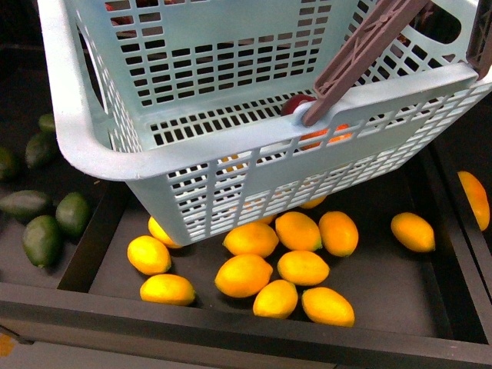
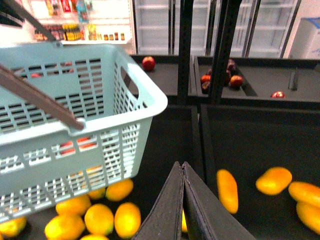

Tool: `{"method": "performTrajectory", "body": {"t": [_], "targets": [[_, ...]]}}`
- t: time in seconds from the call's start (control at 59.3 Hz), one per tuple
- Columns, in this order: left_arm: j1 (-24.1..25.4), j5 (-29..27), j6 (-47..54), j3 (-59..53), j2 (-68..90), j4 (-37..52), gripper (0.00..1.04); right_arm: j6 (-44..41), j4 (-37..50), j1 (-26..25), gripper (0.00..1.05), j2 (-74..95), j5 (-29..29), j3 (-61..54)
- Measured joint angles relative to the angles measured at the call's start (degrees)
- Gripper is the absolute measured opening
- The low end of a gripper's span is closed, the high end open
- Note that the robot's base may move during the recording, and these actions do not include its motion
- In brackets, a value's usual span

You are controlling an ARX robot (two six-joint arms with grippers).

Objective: Pick mango and avocado into basket

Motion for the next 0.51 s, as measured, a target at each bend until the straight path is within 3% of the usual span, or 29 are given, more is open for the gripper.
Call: {"method": "performTrajectory", "body": {"t": [0.135, 0.506], "targets": [[0.0, 0.0, 0.0, 0.0, 0.0, 0.0, 0.06, -0.1, -0.5, 0.0, 0.04, -1.7, 0.0, 0.0], [0.0, 0.0, -0.1, 0.0, 0.0, 0.0, 0.06, 0.0, -0.5, 0.0, 0.68, -1.8, 0.1, 0.0]]}}
